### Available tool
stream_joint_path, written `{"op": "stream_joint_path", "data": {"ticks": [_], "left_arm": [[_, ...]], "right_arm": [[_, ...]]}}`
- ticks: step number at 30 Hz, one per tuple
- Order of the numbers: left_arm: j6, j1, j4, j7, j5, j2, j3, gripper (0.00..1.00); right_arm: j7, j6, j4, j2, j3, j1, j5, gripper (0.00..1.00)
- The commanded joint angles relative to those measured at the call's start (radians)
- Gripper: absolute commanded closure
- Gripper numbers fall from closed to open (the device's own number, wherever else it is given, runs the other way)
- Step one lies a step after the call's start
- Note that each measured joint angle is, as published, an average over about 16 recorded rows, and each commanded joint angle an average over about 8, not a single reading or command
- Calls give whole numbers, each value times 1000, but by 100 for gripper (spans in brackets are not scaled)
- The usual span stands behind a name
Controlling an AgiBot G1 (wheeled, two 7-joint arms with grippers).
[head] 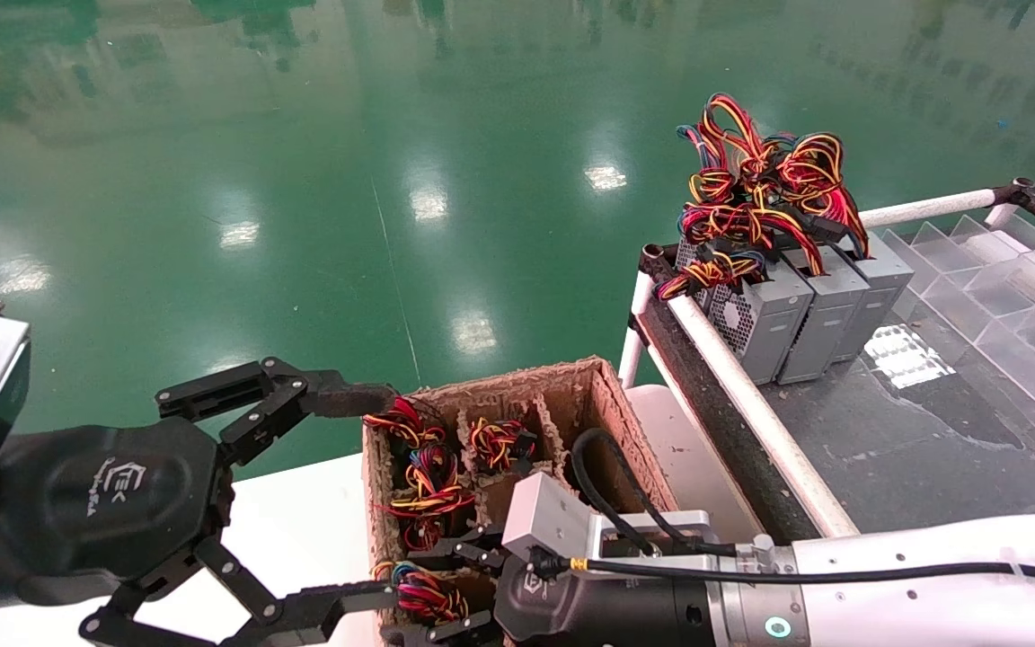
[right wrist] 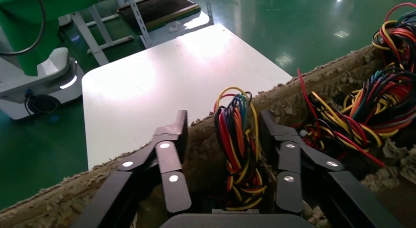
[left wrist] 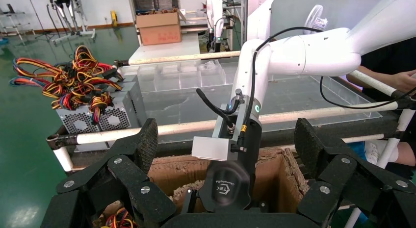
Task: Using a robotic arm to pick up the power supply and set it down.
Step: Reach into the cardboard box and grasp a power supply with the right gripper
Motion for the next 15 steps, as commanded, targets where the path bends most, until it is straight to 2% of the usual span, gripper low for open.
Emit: {"op": "stream_joint_path", "data": {"ticks": [1,15], "left_arm": [[0,0,0,0,0,0,0,0],[0,0,0,0,-1,0,1,0]], "right_arm": [[-7,-3,-10,0,0,1,0,100],[-27,1,-29,2,9,-1,7,100]]}}
